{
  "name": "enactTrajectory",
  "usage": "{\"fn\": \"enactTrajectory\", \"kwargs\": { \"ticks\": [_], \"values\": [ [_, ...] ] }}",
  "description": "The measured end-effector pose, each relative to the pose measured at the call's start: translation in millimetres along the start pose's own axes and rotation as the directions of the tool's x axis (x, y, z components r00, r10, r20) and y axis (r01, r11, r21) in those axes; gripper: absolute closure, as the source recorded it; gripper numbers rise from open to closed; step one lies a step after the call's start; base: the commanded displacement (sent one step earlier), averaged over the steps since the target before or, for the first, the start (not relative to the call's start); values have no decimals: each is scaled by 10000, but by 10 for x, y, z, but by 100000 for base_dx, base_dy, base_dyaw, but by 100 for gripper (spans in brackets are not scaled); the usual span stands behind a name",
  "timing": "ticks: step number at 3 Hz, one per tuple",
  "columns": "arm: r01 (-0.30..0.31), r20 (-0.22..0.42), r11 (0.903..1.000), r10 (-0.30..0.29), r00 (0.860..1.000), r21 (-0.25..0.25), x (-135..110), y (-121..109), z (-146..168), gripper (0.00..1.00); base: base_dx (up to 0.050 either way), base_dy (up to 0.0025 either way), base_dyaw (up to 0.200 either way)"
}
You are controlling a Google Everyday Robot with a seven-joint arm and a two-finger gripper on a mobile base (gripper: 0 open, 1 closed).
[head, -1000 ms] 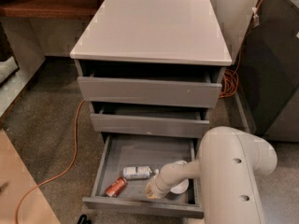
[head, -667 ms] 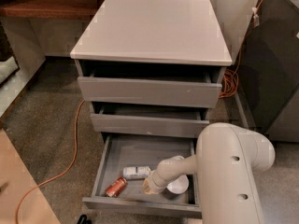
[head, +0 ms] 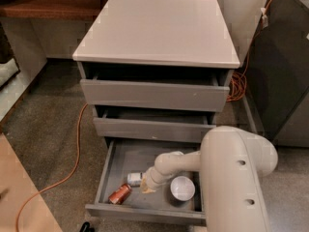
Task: Pick blue plastic bottle from bottom drawer and place on counter
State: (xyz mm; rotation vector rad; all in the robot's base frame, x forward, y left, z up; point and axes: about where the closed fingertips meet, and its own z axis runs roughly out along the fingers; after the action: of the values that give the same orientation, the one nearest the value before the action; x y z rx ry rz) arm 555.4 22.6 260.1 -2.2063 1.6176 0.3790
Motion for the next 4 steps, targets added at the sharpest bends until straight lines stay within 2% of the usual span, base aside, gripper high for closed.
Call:
{"fn": "enactTrajectory", "kwargs": {
  "ticks": [1, 2, 3, 4],
  "values": [
    [-519, -122, 9986, 518, 9986, -69, -124, -305, 89, 13, 0, 0, 0],
    [-609, -134, 9981, 608, 9981, -76, -158, -358, 115, 0, 0, 0, 0],
    [-609, -134, 9981, 608, 9981, -78, -158, -358, 115, 0, 0, 0, 0],
    [-1070, -112, 9942, 1071, 9942, 35, -29, -347, 91, 0, 0, 0, 0]
  ]
}}
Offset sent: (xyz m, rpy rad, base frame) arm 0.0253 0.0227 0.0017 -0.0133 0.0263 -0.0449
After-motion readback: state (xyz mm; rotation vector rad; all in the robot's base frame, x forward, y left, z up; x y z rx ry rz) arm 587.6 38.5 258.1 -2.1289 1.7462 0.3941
